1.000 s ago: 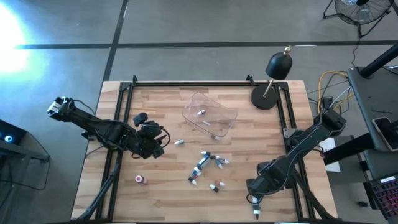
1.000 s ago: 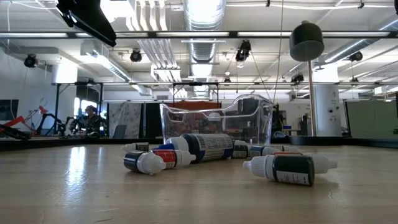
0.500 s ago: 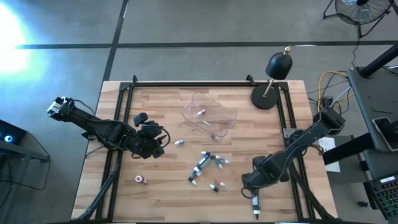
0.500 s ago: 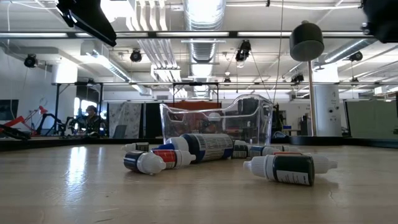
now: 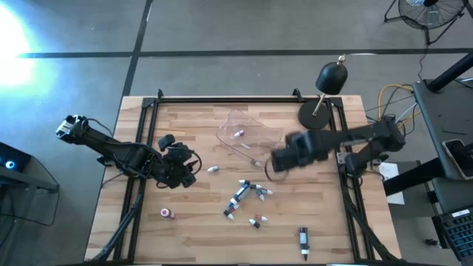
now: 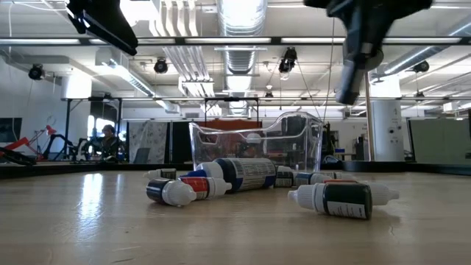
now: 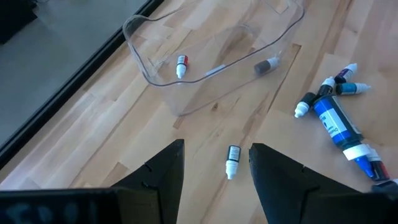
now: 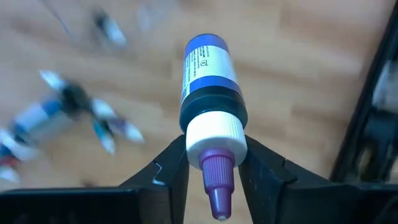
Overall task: Pick & Place food coloring
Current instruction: Put the large purple food coloring bottle into the transparent bin
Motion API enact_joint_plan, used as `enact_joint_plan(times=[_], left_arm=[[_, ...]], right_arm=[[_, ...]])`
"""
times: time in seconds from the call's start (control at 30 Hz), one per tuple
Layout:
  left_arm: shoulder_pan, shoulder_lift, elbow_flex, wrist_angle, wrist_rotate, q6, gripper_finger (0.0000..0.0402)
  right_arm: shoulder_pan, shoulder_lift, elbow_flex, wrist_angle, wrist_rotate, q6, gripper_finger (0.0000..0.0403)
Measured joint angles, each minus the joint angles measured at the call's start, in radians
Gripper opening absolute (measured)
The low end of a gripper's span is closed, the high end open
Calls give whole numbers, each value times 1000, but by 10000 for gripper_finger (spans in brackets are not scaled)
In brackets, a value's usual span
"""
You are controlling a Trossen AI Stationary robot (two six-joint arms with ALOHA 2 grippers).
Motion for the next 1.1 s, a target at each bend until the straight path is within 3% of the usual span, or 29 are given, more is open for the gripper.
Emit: enact_joint_plan(times=[0.2, 0.4, 0.73, 1.1], left_arm=[[0, 0, 0, -3, 11, -40, 156], [-2, 0, 0, -16, 22, -83, 156], [-3, 0, -36, -26, 43, -136, 156], [-32, 0, -73, -26, 80, -213, 156]], right_arm=[[-233, 22, 64, 50, 12, -264, 111], [-352, 113, 114, 154, -18, -448, 110], [-454, 328, 193, 124, -172, -648, 110], [-490, 442, 193, 115, -270, -754, 118]])
